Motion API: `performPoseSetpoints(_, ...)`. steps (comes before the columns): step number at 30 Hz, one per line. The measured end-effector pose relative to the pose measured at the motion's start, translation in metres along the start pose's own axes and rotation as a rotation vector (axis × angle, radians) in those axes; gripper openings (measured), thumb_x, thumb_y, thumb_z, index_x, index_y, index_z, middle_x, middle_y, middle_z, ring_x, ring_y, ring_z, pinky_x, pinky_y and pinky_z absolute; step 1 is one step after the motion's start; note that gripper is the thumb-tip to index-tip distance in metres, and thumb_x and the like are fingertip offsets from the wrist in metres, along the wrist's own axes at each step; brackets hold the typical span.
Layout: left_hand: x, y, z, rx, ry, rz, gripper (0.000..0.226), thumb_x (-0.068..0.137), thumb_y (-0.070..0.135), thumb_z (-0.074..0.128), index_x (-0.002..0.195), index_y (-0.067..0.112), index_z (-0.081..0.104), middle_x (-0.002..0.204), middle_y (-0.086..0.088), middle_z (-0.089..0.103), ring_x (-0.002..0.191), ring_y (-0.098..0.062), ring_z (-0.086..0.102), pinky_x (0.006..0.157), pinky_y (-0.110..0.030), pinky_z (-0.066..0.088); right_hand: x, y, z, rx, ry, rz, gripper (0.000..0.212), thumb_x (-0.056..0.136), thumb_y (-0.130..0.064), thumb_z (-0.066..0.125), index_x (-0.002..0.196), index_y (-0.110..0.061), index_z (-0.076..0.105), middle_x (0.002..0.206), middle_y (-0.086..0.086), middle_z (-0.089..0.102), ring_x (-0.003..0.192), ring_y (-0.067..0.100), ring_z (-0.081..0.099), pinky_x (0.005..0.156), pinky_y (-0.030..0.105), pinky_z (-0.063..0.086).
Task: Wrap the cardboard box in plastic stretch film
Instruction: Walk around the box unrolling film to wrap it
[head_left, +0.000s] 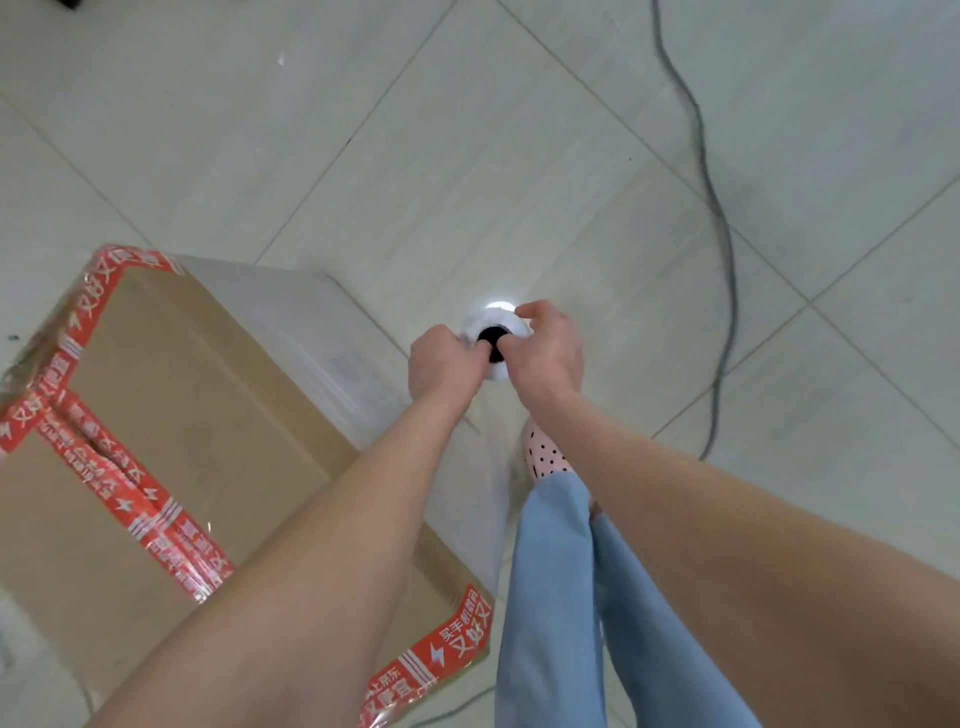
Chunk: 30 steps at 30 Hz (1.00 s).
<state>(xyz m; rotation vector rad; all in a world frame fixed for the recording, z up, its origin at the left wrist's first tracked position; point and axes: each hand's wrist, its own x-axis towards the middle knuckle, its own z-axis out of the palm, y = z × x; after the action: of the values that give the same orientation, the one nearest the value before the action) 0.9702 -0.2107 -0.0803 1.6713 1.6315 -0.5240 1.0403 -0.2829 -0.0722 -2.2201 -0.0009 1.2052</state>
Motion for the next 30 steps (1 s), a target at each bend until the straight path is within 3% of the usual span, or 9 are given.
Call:
performPoseSetpoints(3, 0.006, -0.005, -0.01, 0.055, 0.019, -0.02, 0.033, 0.082, 0.029, 0.059, 0.097, 0.0, 0.058, 0.099, -0.013, 0.066, 0.087, -0.032, 0.065, 0.072, -0.036, 0.053, 0.004, -0.015, 0.01, -0.025, -0.036, 0.008, 0.032, 0.08, -0.017, 0.058, 0.11, -0.028, 0.057, 0.114, 0.001, 0.056, 0.093, 0.024, 0.06, 0.081, 0.039, 0.052)
performPoseSetpoints(7, 0.017, 0.007, -0.024, 0.472, 0.109, 0.439, 0.024, 0.086, 0.013, 0.054, 0.109, 0.008, 0.049, 0.107, -0.011, 0.053, 0.085, -0.033, 0.059, 0.061, -0.035, 0.039, 0.006, -0.02, 0.016, -0.134, -0.051, -0.046, 0.028, 0.081, -0.015, 0.056, 0.106, -0.027, 0.057, 0.114, -0.001, 0.054, 0.089, 0.022, 0.058, 0.074, 0.035, 0.05)
performPoseSetpoints(10, 0.028, 0.016, -0.032, 0.577, 0.096, 0.581, 0.018, 0.086, 0.009, 0.051, 0.104, 0.01, 0.052, 0.103, -0.01, 0.054, 0.082, -0.032, 0.057, 0.058, -0.035, 0.036, 0.013, -0.027, 0.016, -0.233, -0.055, -0.107, 0.027, 0.082, -0.019, 0.057, 0.108, -0.027, 0.058, 0.113, -0.001, 0.055, 0.092, 0.02, 0.056, 0.067, 0.028, 0.038)
performPoseSetpoints(13, 0.038, 0.018, -0.042, 0.478, 0.09, 0.492, 0.013, 0.084, 0.013, 0.052, 0.096, 0.009, 0.053, 0.096, -0.01, 0.057, 0.082, -0.032, 0.057, 0.059, -0.034, 0.038, 0.02, -0.039, 0.021, -0.274, -0.06, -0.13, 0.031, 0.083, -0.017, 0.056, 0.112, -0.027, 0.058, 0.117, -0.004, 0.054, 0.097, 0.019, 0.056, 0.067, 0.028, 0.035)
performPoseSetpoints(18, 0.06, 0.002, -0.058, 0.095, 0.097, 0.104, 0.017, 0.076, 0.024, 0.06, 0.085, 0.01, 0.055, 0.087, -0.006, 0.062, 0.077, -0.028, 0.061, 0.06, -0.031, 0.045, 0.029, -0.063, 0.041, -0.258, -0.043, -0.091, 0.036, 0.083, -0.021, 0.057, 0.118, -0.028, 0.051, 0.12, -0.002, 0.048, 0.08, 0.017, 0.048, 0.067, 0.028, 0.036)
performPoseSetpoints(23, 0.077, -0.007, -0.076, -0.176, 0.005, -0.142, 0.027, 0.078, 0.031, 0.064, 0.07, 0.009, 0.052, 0.077, -0.007, 0.065, 0.048, -0.022, 0.065, 0.045, -0.025, 0.05, 0.042, -0.092, 0.057, -0.253, -0.14, -0.139, 0.036, 0.082, -0.02, 0.059, 0.117, -0.029, 0.055, 0.116, 0.003, 0.049, 0.083, 0.021, 0.05, 0.07, 0.028, 0.039)
performPoseSetpoints(26, 0.083, -0.005, -0.085, 0.021, -0.038, -0.035, 0.026, 0.08, 0.029, 0.061, 0.088, 0.004, 0.059, 0.087, -0.011, 0.068, 0.066, -0.026, 0.067, 0.055, -0.028, 0.05, 0.047, -0.096, 0.059, -0.265, -0.175, -0.152, 0.035, 0.081, -0.019, 0.059, 0.115, -0.028, 0.056, 0.114, 0.003, 0.049, 0.086, 0.023, 0.053, 0.068, 0.028, 0.04)
performPoseSetpoints(28, 0.085, -0.002, -0.089, 0.203, 0.021, 0.155, 0.026, 0.082, 0.023, 0.059, 0.102, 0.006, 0.054, 0.098, -0.01, 0.062, 0.085, -0.03, 0.062, 0.063, -0.032, 0.045, 0.047, -0.096, 0.061, -0.294, -0.194, -0.17, 0.035, 0.08, -0.019, 0.059, 0.113, -0.028, 0.057, 0.113, 0.002, 0.052, 0.083, 0.022, 0.053, 0.066, 0.027, 0.039)
performPoseSetpoints(30, 0.086, 0.003, -0.092, 0.365, 0.055, 0.333, 0.026, 0.084, 0.019, 0.056, 0.108, 0.011, 0.051, 0.104, -0.008, 0.057, 0.09, -0.031, 0.059, 0.065, -0.035, 0.043, 0.049, -0.097, 0.064, -0.311, -0.21, -0.169, 0.033, 0.08, -0.02, 0.059, 0.112, -0.028, 0.057, 0.112, 0.001, 0.054, 0.083, 0.02, 0.054, 0.066, 0.026, 0.038)
